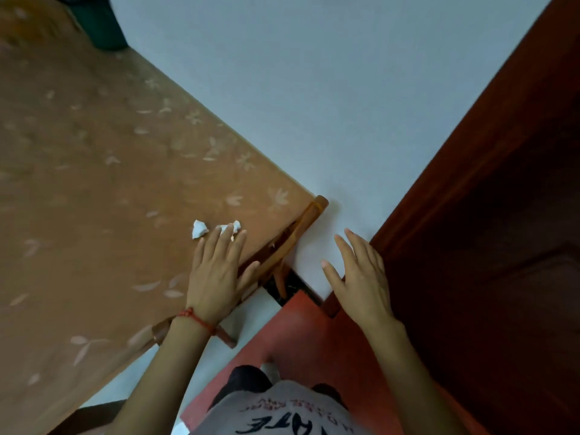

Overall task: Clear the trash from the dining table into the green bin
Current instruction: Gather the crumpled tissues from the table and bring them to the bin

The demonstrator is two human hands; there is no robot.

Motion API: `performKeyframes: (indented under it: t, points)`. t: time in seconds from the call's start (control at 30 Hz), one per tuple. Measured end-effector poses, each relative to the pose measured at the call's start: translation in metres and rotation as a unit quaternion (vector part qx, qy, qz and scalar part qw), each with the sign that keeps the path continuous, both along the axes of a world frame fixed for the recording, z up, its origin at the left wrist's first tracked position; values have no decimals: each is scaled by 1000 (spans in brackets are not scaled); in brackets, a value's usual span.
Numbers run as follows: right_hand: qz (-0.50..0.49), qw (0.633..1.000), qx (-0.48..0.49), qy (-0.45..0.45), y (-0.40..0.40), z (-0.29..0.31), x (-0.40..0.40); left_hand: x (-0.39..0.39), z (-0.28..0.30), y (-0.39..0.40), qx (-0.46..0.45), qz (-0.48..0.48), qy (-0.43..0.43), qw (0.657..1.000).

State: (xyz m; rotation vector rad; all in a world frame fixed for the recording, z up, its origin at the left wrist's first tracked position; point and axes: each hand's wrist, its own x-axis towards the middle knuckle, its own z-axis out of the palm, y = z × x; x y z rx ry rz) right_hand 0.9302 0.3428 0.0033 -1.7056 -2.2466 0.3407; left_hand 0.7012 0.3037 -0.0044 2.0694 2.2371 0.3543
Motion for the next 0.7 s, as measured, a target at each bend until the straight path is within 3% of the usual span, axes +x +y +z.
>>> performKeyframes:
  t: [0.37, 0.7]
  points:
    - [161, 987, -6, 3, 51, -4, -86, -62, -4, -9, -29, 143, 4, 989]
    - [297, 953, -53, 26, 126, -18, -143, -81, -21, 18, -42, 261, 2, 965]
